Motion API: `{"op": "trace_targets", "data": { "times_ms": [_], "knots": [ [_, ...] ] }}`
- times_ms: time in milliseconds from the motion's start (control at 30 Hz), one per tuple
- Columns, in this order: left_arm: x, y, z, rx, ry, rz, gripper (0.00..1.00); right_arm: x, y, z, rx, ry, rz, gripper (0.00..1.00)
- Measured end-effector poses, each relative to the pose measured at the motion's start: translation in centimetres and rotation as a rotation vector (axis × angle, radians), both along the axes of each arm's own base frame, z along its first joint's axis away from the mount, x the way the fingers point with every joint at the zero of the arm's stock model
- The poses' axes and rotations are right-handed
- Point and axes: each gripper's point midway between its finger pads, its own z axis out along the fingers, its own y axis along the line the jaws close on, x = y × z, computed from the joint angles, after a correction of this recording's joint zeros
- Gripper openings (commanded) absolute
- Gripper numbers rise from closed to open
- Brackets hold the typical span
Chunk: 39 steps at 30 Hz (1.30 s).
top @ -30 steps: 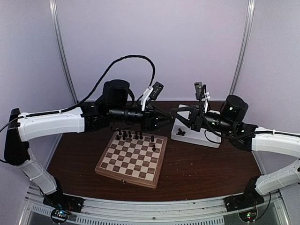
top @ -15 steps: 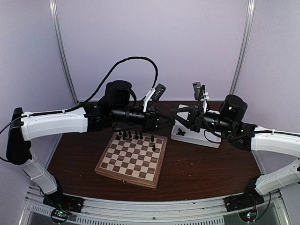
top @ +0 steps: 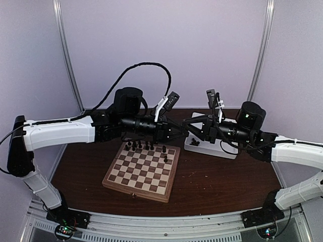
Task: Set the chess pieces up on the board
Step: Place the chess piece on the chessboard.
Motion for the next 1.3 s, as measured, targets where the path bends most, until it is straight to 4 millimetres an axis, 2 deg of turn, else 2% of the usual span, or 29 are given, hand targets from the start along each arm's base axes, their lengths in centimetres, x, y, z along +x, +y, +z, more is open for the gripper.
{"op": "trace_targets", "data": {
  "times_ms": [100, 233, 400, 500, 700, 967, 1300],
  "knots": [
    [0.1, 0.1, -0.6, 0.023, -0.012, 0.002, 0.0, 0.5, -0.1, -0.5, -0.054, 0.02, -0.033, 0.43],
    [0.3, 0.7, -2.7, 0.109, -0.042, 0.015, 0.0, 0.9, -0.4, 0.0, -0.124, 0.047, -0.059, 0.48],
    [0.6, 1.8, -5.3, 0.227, -0.097, 0.034, 0.0, 0.1, -1.2, 0.1, -0.214, 0.102, -0.056, 0.47],
    [0.8, 2.5, -6.1, 0.276, -0.133, 0.047, 0.0, -0.2, -1.4, -0.3, -0.272, 0.139, -0.047, 0.44],
    [0.9, 3.0, -6.3, 0.296, -0.18, 0.05, 0.0, -0.5, -1.4, -2.4, -0.362, 0.203, -0.028, 0.4],
    [0.5, 3.0, -6.2, 0.287, -0.185, 0.025, 0.0, -0.7, 0.1, -5.4, -0.446, 0.26, 0.02, 0.37],
    [0.2, 3.1, -6.6, 0.289, -0.188, 0.006, 0.0, -1.0, 1.4, -6.1, -0.475, 0.274, 0.049, 0.34]
  ]
}}
